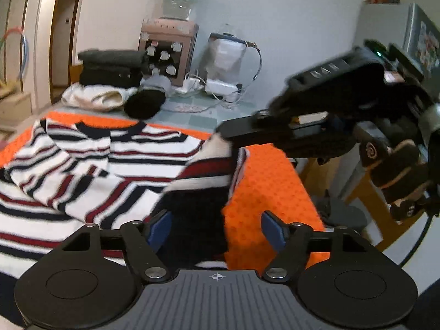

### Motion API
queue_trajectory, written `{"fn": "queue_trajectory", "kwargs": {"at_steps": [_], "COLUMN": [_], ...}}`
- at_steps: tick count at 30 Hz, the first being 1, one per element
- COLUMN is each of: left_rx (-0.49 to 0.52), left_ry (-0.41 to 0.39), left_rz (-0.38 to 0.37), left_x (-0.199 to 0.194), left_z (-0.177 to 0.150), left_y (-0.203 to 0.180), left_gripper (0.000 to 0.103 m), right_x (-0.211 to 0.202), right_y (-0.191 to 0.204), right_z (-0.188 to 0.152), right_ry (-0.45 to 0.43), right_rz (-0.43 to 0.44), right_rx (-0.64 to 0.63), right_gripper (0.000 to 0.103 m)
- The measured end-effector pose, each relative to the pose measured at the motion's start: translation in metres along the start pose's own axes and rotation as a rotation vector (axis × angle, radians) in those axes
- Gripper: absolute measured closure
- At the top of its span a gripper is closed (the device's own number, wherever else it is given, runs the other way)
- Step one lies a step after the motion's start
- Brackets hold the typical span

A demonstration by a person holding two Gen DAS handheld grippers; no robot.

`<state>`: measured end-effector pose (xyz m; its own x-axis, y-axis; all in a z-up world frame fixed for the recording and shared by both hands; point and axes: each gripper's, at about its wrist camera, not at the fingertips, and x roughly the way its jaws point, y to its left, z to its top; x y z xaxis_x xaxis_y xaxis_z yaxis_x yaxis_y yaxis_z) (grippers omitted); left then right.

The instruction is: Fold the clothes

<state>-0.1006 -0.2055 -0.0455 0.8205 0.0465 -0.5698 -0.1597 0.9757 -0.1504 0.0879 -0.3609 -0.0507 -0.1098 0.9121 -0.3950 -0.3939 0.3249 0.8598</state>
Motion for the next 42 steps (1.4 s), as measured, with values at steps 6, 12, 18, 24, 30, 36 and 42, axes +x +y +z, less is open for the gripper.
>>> {"fn": "queue_trajectory", "kwargs": {"at_steps": [6,12,18,24,30,36,42], "left_rx": [0.002,-0.027,-0.107,-0.173,-0.151,-0.089,0.061], "left_ry": [0.000,0.003,-0.012,0.110,0.202,0.222,0.243], "left_rz": [0.199,0.339,0.395,0.326,0.205,0.003,-0.085], "left_x": [0.012,0.023,0.009,0.012,0.017,0.015,0.031], "left_z": [0.001,0.001,0.016,0.030,0.027,0.020,0.011], "left_y": [0.006,0.030,0.096,0.180,0.236,0.263,0.251], "left_gripper": [0.028,0.057,0.092,0.090,0.079,0.046,0.038], "right_x": [0.032,0.069,0.104,0.114,0.115,0.126,0.135], "right_y": [0.015,0.031,0.034,0.048,0.047,0.034,0.025], "right_z": [0.004,0.009,0.015,-0.001,-0.043,-0.091,-0.128], "right_ry": [-0.017,-0.024,-0.049,-0.054,-0.075,-0.098,-0.161], "right_rz": [0.024,0.019,-0.066,-0.203,-0.440,-0.683,-0.816], "right_rx": [0.009,-0.009,-0.041,-0.187,-0.279,-0.254,-0.122], "right_gripper": [0.099,0.099,0.094,0.072,0.045,0.022,0.019]}}
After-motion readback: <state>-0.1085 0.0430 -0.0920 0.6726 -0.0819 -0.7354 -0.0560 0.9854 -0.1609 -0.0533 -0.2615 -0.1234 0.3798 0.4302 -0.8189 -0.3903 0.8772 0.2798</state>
